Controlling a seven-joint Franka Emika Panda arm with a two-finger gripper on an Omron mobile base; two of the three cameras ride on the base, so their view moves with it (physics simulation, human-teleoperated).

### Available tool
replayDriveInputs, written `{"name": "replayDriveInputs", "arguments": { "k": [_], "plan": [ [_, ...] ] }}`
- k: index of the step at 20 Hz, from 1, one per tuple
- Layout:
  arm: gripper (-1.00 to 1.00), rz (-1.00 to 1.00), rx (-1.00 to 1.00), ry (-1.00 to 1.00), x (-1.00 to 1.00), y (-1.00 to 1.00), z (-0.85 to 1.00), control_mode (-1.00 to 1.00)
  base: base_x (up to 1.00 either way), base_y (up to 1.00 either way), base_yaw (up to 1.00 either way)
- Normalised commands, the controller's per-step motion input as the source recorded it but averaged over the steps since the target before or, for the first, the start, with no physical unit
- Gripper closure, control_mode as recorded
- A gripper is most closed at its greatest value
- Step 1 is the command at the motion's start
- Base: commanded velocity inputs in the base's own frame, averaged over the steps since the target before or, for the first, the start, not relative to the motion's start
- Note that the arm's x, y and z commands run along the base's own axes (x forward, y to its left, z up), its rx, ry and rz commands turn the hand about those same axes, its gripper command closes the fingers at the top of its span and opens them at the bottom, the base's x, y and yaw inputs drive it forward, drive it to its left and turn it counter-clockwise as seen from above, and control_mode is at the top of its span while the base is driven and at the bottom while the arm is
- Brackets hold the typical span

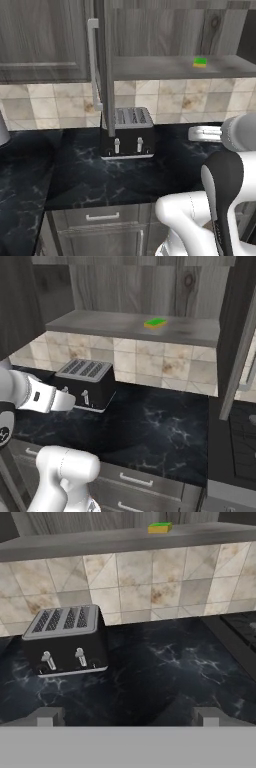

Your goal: Locate and retrieve the dish brush and sponge from the cabinet. Place them next to the sink.

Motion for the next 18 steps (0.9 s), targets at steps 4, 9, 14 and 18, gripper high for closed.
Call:
{"name": "replayDriveInputs", "arguments": {
  "k": [4,9,14,18],
  "plan": [
    [-1.0,0.0,0.0,0.0,0.0,0.0,0.0,1.0,0.19,-0.1,-0.05],
    [-1.0,0.0,0.0,0.0,0.0,0.0,0.0,1.0,0.44,-0.01,-0.05],
    [-1.0,0.0,0.0,0.0,0.0,0.0,0.0,1.0,0.39,0.0,-0.04],
    [-1.0,0.0,0.0,0.0,0.0,0.0,0.0,1.0,0.53,0.01,-0.06]
  ]
}}
